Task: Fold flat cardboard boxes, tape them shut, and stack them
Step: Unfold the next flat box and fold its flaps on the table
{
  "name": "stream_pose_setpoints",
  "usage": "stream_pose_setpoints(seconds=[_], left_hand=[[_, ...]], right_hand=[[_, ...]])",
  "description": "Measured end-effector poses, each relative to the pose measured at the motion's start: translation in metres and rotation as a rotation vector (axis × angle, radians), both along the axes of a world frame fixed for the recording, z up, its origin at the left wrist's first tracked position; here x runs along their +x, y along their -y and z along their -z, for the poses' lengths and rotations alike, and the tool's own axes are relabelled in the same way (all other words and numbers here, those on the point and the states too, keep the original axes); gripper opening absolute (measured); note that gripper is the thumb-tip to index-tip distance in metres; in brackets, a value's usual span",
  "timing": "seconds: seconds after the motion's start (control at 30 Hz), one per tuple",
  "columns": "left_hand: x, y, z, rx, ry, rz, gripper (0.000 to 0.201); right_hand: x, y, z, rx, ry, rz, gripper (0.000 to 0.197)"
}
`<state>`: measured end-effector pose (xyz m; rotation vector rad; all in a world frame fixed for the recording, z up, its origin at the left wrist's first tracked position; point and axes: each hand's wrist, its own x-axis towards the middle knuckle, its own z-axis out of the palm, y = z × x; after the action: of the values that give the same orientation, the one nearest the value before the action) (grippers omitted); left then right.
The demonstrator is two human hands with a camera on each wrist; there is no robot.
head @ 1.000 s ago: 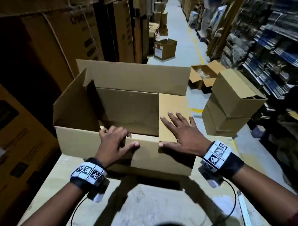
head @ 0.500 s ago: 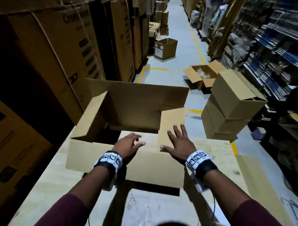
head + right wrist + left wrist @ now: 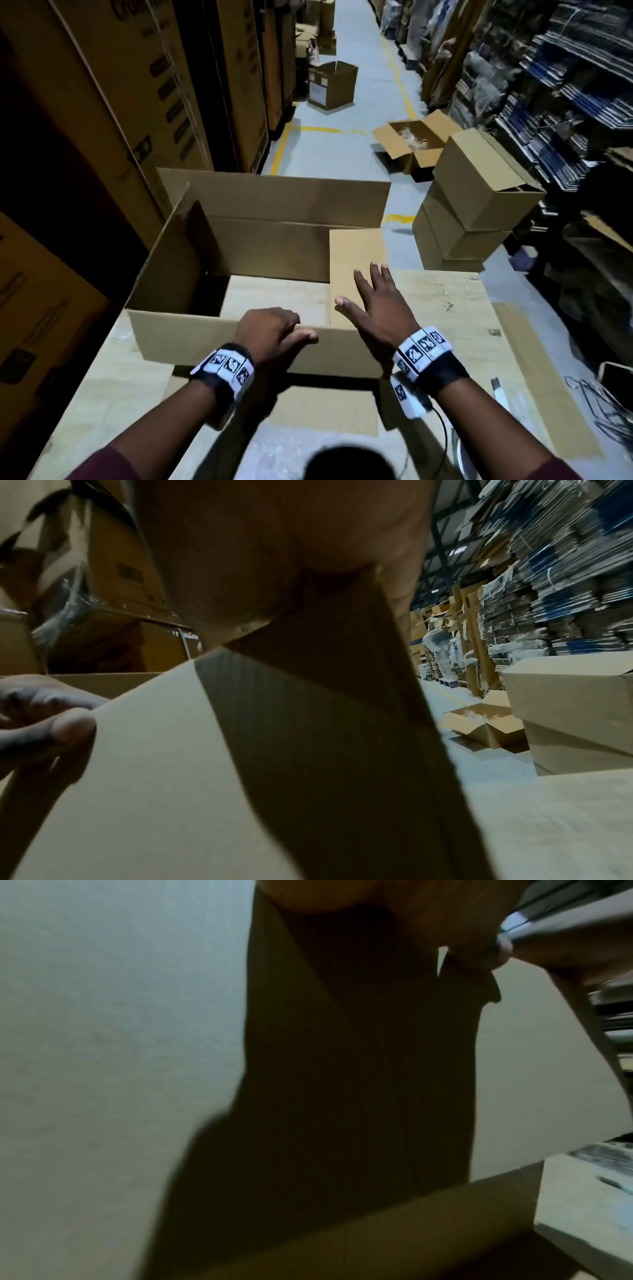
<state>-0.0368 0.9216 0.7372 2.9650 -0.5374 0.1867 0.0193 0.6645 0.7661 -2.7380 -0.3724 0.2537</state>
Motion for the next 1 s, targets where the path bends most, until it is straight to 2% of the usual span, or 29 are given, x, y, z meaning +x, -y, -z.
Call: stream_pose_setpoints(seconds=[0.07, 0.2, 0.33, 0.53, 0.63, 0.73, 0.8, 0.9, 0.93, 1.0], left_hand=[[-0.025, 0.000, -0.001, -0.005, -0.037, 0.019, 0.069], [-0.060, 0.006, 0.001, -0.012, -0.113, -0.008, 0.064], [-0.062, 0.009, -0.005, -0.045, -0.166, -0.042, 0.060], [-0.059, 0.000, -0.012, -0.306, -0.232, -0.118, 0.054], [-0.061, -0.010, -0.015, -0.503, -0.227, 0.022, 0.036], [-0.080, -0.032, -0.038, -0.714, 0.018, 0.186, 0.014], [-0.098, -0.059, -0.056, -0.785, 0.309, 0.194, 0.012], [-0.118, -0.111, -0.068, -0.700, 0.666, 0.023, 0.034], [-0.121, -0.128, -0.067, -0.634, 0.707, -0.047, 0.043], [-0.121, -0.157, -0.054, -0.495, 0.638, -0.220, 0.067]], right_hand=[[-0.020, -0.004, 0.005, -0.019, 0.008, 0.037, 0.096], [-0.046, -0.011, 0.022, -0.200, 0.086, 0.032, 0.092], [-0.042, -0.010, 0.019, -0.143, 0.123, 0.075, 0.094], [-0.047, -0.016, 0.016, -0.179, 0.130, 0.083, 0.102], [-0.048, -0.024, 0.009, -0.176, 0.075, 0.138, 0.095], [-0.057, -0.038, -0.008, -0.179, 0.036, 0.132, 0.077], [-0.071, -0.054, -0.019, -0.108, 0.114, 0.076, 0.082], [-0.097, -0.090, -0.023, 0.059, 0.209, -0.068, 0.091], [-0.105, -0.103, -0.019, 0.070, 0.187, -0.113, 0.094], [-0.121, -0.128, -0.006, 0.032, 0.133, -0.194, 0.100]])
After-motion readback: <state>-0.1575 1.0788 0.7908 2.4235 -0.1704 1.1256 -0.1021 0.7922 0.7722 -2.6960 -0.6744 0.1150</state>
